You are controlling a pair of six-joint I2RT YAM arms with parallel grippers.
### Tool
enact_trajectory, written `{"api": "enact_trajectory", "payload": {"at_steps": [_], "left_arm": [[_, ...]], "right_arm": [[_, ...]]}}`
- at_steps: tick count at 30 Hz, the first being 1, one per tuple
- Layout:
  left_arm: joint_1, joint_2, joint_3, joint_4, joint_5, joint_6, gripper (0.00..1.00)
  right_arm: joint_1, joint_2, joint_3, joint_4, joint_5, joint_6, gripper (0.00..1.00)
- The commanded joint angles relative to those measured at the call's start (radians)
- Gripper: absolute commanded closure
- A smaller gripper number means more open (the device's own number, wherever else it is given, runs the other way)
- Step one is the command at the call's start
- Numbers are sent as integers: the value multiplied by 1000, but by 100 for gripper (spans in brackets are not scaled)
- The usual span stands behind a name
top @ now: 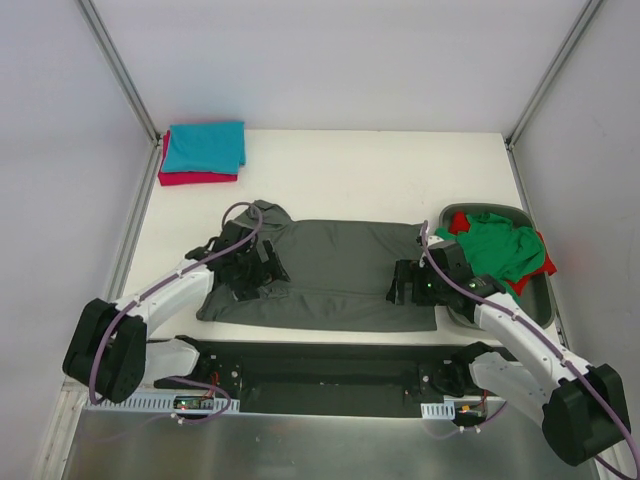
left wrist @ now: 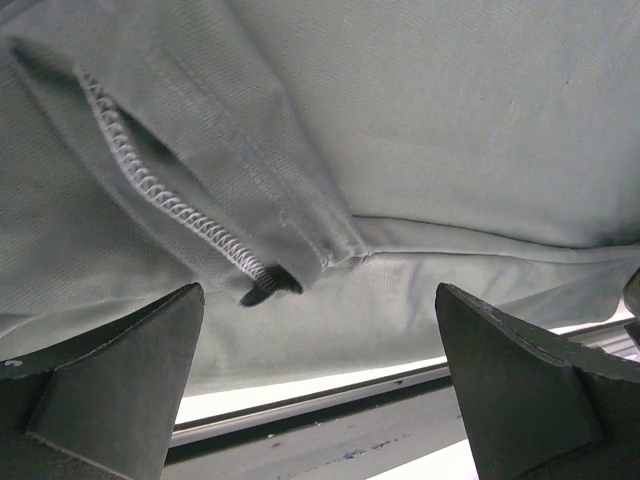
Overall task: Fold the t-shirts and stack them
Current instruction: Fold the flattened tshirt in 1/3 of the way
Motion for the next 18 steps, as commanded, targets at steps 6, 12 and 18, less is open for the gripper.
{"api": "enact_trajectory", "payload": {"at_steps": [6, 12, 18], "left_arm": [[-35, 143, 168, 47, -22, 27, 1], [-38, 261, 283, 53, -27, 73, 1], [-49, 344, 380, 53, 48, 136, 1]], "right_arm": [[4, -6, -11, 11, 54, -17, 4], [3, 15, -12, 11, 52, -21, 4], [3, -3, -12, 7, 58, -34, 4]]}}
